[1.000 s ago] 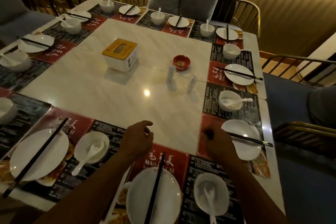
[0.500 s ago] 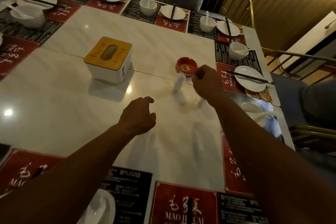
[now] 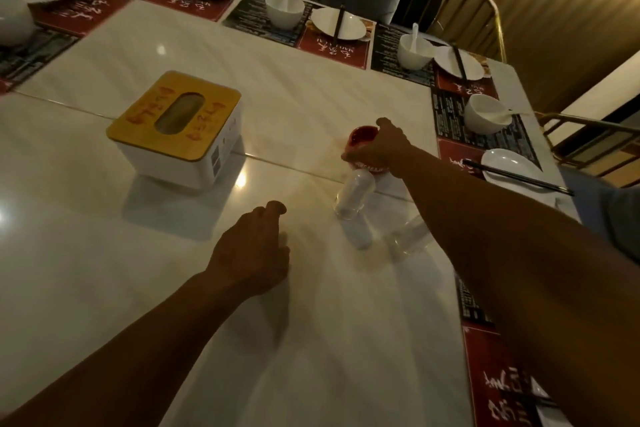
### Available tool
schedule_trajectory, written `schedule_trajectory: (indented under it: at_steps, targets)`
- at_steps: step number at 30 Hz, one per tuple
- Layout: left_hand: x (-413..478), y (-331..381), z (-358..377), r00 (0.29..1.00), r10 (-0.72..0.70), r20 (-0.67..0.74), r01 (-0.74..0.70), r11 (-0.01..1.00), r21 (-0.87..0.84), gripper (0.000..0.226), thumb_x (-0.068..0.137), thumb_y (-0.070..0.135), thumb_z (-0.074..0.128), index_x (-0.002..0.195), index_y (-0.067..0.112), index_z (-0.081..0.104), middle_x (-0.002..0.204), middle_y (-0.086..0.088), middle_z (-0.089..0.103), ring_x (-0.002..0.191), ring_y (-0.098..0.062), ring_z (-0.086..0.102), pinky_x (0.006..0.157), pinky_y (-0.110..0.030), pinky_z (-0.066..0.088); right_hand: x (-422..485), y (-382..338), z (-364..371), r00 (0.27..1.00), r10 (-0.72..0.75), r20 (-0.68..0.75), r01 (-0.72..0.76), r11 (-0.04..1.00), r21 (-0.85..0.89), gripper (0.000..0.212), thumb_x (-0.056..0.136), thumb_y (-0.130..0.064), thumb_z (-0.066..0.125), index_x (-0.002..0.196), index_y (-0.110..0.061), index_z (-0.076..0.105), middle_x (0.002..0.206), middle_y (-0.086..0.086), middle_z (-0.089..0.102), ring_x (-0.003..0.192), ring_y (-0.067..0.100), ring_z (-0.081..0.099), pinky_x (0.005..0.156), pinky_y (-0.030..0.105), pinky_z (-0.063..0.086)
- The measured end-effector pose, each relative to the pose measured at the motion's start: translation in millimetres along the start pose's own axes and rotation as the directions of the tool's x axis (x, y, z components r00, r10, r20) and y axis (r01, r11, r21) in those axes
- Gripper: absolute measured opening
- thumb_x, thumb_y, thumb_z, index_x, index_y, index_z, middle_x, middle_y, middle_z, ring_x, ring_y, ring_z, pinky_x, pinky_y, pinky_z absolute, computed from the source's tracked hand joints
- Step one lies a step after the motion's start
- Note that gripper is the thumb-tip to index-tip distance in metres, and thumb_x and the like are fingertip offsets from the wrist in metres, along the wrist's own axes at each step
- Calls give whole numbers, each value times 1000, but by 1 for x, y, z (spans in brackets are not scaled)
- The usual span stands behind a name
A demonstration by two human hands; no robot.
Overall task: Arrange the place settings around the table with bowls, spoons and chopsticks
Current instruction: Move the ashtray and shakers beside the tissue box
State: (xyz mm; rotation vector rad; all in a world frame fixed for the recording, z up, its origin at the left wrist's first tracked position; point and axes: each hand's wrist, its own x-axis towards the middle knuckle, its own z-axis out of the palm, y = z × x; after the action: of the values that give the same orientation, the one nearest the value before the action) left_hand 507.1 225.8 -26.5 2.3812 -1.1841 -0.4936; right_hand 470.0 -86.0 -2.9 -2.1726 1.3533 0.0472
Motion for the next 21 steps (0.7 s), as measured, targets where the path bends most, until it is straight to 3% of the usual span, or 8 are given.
schedule_trajectory:
  at_steps: [3,8,12,15,21]
  targets:
    - [2,-3,1,1000,-7,-11,6,1000,-10,66,88,37,66,143,25,31,127,0,54,114,-18,53,88,-29,45,10,3,12,999,6,-42,-10,996,-89,114,55,-56,89,147,-21,31,142,11,41,130,35,43,103,51,47]
    - [3,-8,-2,997,-63,-37,58,991,-121,63,90,34,65,143,27,34,133,2,54,120,-17,53,96,-30,45,9,-13,6,999,-21,-38,19,999,-30,112,56,-50,92,145,-17,32,141,10,44,128,33,46,100,46,49]
    - [5,-19,-9,977,-159,-141,113,952,-285,66,87,28,70,145,23,39,137,1,55,122,-16,54,100,-29,44,-25,-58,11,968,-249,43,251,966,-58,108,56,-48,94,142,-15,37,139,7,47,125,27,48,91,32,47]
    - [10,-22,-15,963,-233,-134,163,903,-398,76,85,23,72,151,21,32,143,2,51,125,-16,53,100,-32,48,-57,-80,41,914,-397,87,404,909,-97,106,56,-48,93,142,-16,39,137,6,50,122,25,50,87,29,45]
    - [19,-15,-20,969,-243,-35,171,770,-614,79,84,0,61,151,28,32,147,3,48,136,-16,45,98,-30,45,-74,-81,82,884,-454,109,465,877,-119,113,54,-50,92,145,-15,35,141,6,48,125,26,50,95,34,47]
